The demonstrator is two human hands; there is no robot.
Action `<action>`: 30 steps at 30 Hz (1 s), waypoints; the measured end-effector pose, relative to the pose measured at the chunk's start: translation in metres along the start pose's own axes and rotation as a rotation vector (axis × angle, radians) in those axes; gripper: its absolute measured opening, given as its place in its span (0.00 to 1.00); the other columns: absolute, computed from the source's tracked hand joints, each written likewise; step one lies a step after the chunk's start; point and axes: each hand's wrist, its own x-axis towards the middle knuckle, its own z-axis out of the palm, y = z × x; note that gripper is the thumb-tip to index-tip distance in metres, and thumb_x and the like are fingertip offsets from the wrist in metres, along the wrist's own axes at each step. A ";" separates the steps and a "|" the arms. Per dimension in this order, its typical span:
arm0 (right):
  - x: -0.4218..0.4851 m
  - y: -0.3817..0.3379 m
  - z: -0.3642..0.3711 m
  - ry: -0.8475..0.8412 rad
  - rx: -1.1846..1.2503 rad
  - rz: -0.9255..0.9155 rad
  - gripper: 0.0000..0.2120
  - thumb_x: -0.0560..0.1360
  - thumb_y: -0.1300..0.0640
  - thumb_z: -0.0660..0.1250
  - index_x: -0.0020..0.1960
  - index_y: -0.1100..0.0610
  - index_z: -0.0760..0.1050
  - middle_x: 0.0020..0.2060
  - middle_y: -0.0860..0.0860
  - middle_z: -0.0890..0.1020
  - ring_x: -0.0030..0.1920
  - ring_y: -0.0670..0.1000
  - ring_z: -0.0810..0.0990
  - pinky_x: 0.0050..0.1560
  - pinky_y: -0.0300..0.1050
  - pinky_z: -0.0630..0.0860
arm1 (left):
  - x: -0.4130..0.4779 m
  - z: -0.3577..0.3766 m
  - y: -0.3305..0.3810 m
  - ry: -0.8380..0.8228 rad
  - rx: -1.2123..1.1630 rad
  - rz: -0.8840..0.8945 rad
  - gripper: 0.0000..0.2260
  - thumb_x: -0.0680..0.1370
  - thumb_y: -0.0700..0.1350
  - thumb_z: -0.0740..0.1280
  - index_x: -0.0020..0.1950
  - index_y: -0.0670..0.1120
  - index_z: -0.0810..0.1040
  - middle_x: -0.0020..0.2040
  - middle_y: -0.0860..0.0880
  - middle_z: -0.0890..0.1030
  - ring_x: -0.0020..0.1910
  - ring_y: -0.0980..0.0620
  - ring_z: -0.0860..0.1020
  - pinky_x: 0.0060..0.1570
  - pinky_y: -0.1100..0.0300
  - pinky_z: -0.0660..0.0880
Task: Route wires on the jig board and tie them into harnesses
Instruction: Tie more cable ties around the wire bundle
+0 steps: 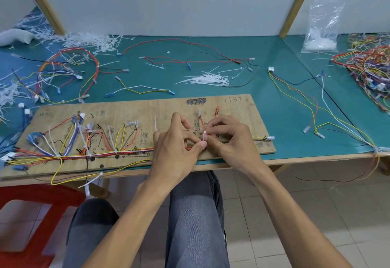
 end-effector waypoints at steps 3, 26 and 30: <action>0.000 0.000 0.000 -0.009 -0.013 -0.011 0.03 0.75 0.59 0.80 0.48 0.56 0.89 0.47 0.46 0.85 0.55 0.50 0.78 0.57 0.45 0.75 | 0.001 -0.001 0.001 0.007 0.035 -0.007 0.24 0.74 0.51 0.80 0.53 0.52 0.63 0.38 0.68 0.84 0.38 0.60 0.73 0.59 0.42 0.72; -0.002 0.001 -0.001 0.002 -0.027 -0.034 0.04 0.74 0.59 0.80 0.49 0.56 0.89 0.47 0.46 0.86 0.55 0.52 0.79 0.56 0.51 0.76 | 0.005 -0.005 0.003 -0.053 -0.065 -0.100 0.12 0.75 0.52 0.79 0.46 0.54 0.76 0.37 0.64 0.85 0.36 0.59 0.79 0.58 0.39 0.76; -0.001 0.002 -0.001 -0.012 -0.011 -0.005 0.03 0.75 0.58 0.80 0.49 0.55 0.89 0.47 0.45 0.85 0.56 0.50 0.78 0.58 0.51 0.76 | 0.003 -0.007 0.004 -0.067 -0.027 -0.106 0.06 0.74 0.52 0.79 0.42 0.57 0.83 0.35 0.64 0.85 0.41 0.59 0.83 0.60 0.39 0.76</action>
